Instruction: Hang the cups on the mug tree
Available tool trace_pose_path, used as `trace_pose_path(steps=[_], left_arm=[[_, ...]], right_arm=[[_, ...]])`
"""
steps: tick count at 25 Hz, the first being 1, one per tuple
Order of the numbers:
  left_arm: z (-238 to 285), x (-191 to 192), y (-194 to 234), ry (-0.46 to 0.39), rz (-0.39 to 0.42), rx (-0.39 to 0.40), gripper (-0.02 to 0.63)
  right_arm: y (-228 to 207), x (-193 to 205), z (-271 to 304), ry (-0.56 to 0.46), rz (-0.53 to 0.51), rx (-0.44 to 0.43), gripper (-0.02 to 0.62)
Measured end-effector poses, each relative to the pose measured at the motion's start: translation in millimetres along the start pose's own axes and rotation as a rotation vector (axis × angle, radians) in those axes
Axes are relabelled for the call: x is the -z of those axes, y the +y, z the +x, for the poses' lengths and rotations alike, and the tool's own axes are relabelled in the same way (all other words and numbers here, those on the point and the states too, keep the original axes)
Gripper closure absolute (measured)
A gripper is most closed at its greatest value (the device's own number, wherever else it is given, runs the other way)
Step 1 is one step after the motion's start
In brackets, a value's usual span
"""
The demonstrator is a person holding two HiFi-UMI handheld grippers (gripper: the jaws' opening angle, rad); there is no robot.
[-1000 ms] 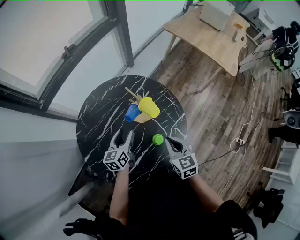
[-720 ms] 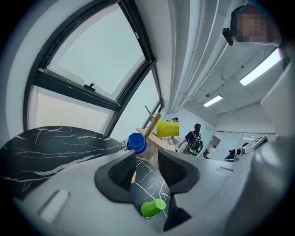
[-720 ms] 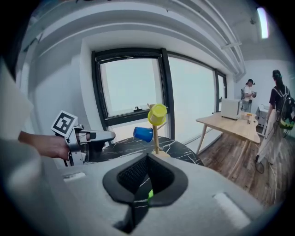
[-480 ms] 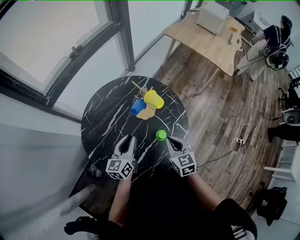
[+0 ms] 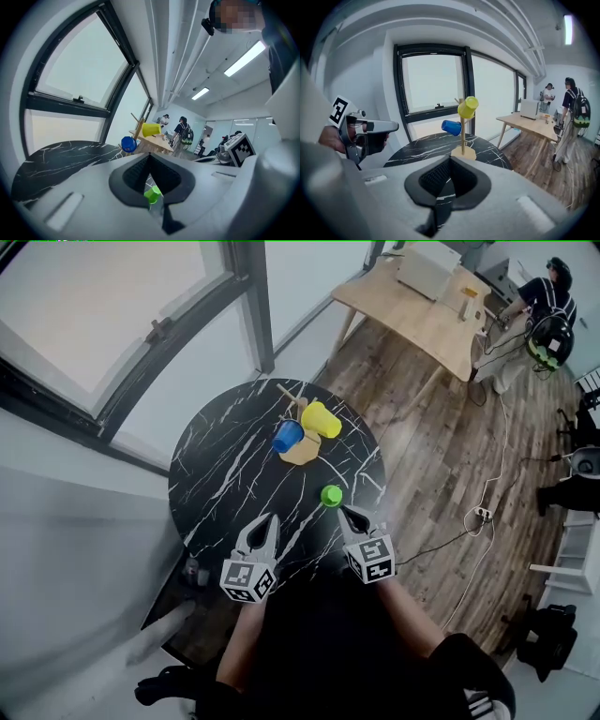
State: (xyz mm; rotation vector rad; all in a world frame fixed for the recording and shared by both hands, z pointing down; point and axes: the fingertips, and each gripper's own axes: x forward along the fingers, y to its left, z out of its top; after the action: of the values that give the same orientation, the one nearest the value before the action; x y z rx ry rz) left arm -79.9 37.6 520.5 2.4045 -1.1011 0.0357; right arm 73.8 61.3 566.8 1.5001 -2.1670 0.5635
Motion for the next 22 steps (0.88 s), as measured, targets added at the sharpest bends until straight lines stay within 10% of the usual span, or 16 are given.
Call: trace_pose_path(steps=[9, 22], left_arm=[[-6, 12, -20, 0.048, 0.038, 0.039, 0.607], [5, 9, -41, 0.049, 0.049, 0.1, 0.606]], right_arm=[[-8, 56, 29, 0.149, 0.042, 0.046, 0.59], [-29, 134, 91, 0.338, 0.073, 0.078, 0.366]])
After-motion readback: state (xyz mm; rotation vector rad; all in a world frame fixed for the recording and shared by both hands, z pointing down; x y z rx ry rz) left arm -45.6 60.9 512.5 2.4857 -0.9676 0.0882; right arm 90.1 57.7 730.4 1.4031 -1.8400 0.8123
